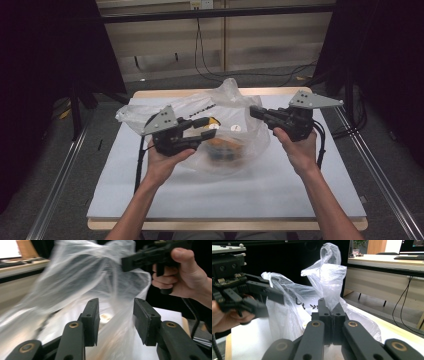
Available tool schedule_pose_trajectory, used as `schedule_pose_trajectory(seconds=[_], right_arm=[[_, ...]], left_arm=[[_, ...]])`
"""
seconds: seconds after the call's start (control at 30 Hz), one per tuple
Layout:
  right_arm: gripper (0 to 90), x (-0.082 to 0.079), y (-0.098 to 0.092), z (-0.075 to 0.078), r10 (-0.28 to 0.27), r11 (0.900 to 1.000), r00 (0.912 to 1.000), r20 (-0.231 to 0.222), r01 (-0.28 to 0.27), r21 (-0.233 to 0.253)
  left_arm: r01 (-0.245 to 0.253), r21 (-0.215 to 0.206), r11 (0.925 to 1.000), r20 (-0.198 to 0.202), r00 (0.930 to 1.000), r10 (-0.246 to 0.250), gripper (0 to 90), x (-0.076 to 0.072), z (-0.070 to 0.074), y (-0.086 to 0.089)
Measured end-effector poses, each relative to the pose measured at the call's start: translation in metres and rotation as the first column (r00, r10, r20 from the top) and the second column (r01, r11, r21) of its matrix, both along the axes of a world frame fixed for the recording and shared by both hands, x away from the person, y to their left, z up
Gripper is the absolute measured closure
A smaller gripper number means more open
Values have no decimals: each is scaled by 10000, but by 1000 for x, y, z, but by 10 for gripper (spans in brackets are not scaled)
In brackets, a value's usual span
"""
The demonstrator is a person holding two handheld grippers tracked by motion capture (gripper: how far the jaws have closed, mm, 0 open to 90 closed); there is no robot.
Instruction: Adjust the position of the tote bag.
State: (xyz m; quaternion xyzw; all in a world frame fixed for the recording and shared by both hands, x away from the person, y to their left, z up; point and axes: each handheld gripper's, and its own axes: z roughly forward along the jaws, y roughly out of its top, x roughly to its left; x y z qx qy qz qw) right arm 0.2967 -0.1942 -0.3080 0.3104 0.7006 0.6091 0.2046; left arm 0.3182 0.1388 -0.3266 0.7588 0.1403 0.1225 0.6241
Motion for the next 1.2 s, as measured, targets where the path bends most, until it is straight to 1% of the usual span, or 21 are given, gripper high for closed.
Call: schedule_pose_trajectory(seconds=[0.07, 0.1, 0.13, 0.23, 0.3, 0.37, 0.43, 0.5, 0.6, 0.63, 0.67, 0.7, 0.73, 0.8, 0.87, 0.97, 1.0, 1.03, 1.1, 1.13, 1.2], right_arm=[[894, -1, -4, -1, -64, 10000, 10000, 54, 63, 49], [894, -2, -6, -2, -89, 9999, 10000, 38, 88, 130], [894, -2, -8, -4, -105, 9998, 9999, 118, 102, 182], [894, -2, -12, -8, -189, 9989, 9998, 59, 186, 441], [894, -2, -15, -9, -240, 9984, 9997, 49, 237, 516], [893, -1, -16, -9, -300, 9987, 9995, 73, 297, 411], [893, -2, -20, -9, -295, 9984, 9995, 87, 290, 485], [893, -2, -24, -10, -375, 9986, 9992, 105, 371, 378], [893, -2, -31, -11, -529, 9975, 9986, 52, 525, 480], [893, -2, -34, -10, -610, 9968, 9981, 98, 604, 530], [893, -3, -37, -9, -613, 9965, 9980, 127, 604, 585], [894, -3, -39, -8, -629, 9961, 9979, 173, 617, 624], [894, -5, -41, -6, -699, 9954, 9974, 160, 688, 661], [894, -6, -44, -6, -752, 9946, 9969, 245, 732, 730], [894, -7, -45, -6, -776, 9945, 9967, 221, 759, 720], [894, -6, -45, -6, -811, 9941, 9964, 263, 790, 749], [894, -6, -45, -6, -811, 9942, 9963, 275, 789, 737], [894, -6, -45, -6, -820, 9940, 9963, 263, 799, 751], [894, -7, -46, -5, -886, 9936, 9956, 301, 862, 737], [894, -7, -47, -5, -885, 9934, 9955, 348, 856, 765], [894, -7, -48, -5, -926, 9924, 9951, 347, 894, 842]], left_arm=[[-266, -102, 9996, 77, 9996, 267, 560, -3, 2, 14], [-274, -157, 9995, 85, 9996, 275, 560, -3, 2, 22], [-351, -320, 9989, 59, 9994, 353, 560, -3, 3, 28], [-746, -577, 9955, -131, 9972, 740, 571, 0, 4, 45], [-775, -786, 9939, -265, 9968, 756, 615, 1, 5, 54], [-906, -639, 9938, -131, 9959, 899, 628, 1, 5, 62], [-1107, -541, 9924, -57, 9939, 1106, 627, 1, 6, 70], [-1327, -520, 9898, -6, 9911, 1329, 613, 0, 6, 79], [-1579, -566, 9858, -58, 9874, 1579, 613, 0, 5, 92], [-1700, -643, 9833, -118, 9854, 1696, 613, 0, 4, 95], [-1766, -592, 9825, -130, 9843, 1762, 613, 1, 2, 96], [-1718, -524, 9837, -151, 9851, 1712, 613, 1, 1, 97], [-1842, -347, 9823, -103, 9829, 1840, 611, 1, 0, 97], [-1761, -392, 9836, -79, 9844, 1759, 610, 1, 0, 98], [-1853, -305, 9822, 0, 9827, 1854, 611, 1, 2, 101], [-2130, -452, 9760, -14, 9770, 2132, 603, 2, 2, 109], [-2296, -501, 9720, -33, 9733, 2297, 593, 2, 3, 112], [-2309, -536, 9715, -42, 9729, 2310, 587, 3, 3, 116], [-2465, -627, 9671, -110, 9691, 2463, 588, 5, 2, 122], [-2573, -598, 9645, -127, 9663, 2570, 578, 6, 1, 125], [-2872, -663, 9556, -242, 9578, 2863, 559, 9, -2, 130]])
